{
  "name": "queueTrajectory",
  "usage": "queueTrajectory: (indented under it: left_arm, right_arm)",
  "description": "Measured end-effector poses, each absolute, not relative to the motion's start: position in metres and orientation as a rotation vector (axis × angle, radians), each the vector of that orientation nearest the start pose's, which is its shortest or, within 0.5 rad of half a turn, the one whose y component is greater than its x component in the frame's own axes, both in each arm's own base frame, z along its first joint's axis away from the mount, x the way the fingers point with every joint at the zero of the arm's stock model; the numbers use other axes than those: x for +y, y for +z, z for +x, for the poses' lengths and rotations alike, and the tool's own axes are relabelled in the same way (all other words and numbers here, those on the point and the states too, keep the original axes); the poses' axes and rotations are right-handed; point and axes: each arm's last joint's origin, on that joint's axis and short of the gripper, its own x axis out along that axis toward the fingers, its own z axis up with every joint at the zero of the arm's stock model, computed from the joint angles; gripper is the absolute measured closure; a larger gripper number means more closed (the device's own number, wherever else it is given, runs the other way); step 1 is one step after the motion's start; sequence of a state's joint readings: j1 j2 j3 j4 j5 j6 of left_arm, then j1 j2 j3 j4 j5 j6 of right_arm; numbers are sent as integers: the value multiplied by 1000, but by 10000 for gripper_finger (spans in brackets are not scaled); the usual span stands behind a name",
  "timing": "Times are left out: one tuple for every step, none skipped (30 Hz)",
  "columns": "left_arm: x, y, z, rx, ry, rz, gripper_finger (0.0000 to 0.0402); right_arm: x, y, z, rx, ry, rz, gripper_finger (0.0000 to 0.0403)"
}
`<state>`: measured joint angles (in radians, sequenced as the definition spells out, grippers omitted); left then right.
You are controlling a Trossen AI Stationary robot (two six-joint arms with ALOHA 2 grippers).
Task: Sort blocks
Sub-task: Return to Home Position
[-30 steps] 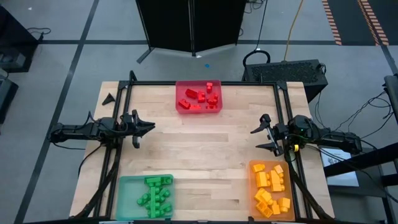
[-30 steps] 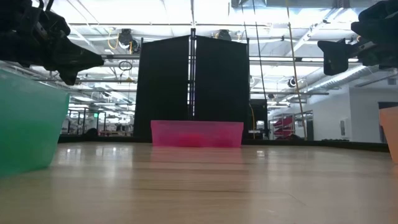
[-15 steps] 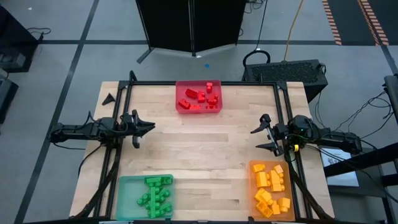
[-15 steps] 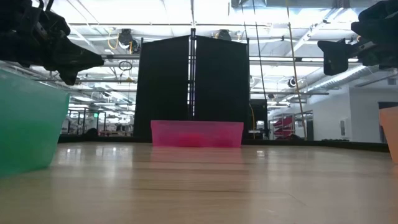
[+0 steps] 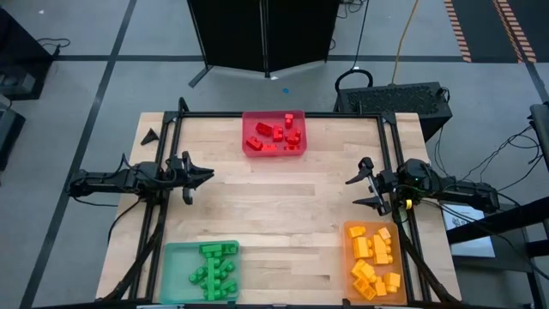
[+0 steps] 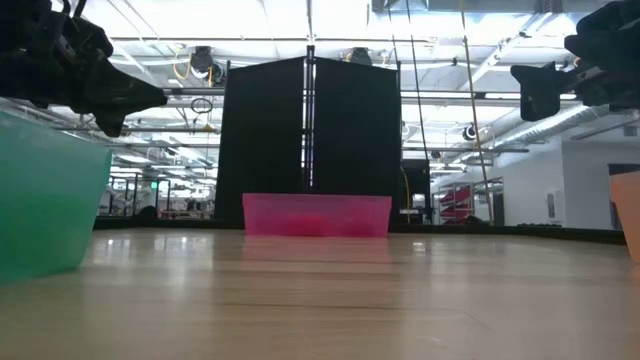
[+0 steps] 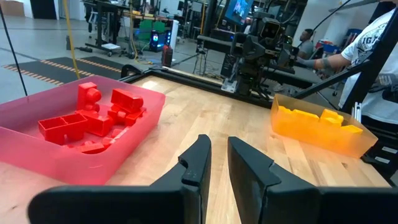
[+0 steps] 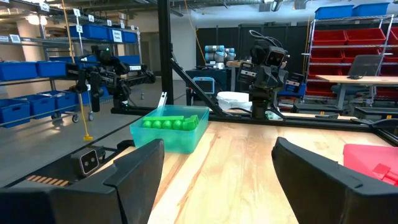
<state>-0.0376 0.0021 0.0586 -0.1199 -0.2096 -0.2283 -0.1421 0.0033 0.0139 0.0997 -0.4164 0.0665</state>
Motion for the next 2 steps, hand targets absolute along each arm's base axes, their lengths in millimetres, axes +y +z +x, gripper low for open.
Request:
queueTrajectory:
  left_arm:
    - [2,172,93,43,178,-220,343]
    - [3,172,93,43,178,-220,343]
  right_arm:
    - [-2,177,95,-96,277,36,112]
    - [-2,177,95,-96,277,36,112]
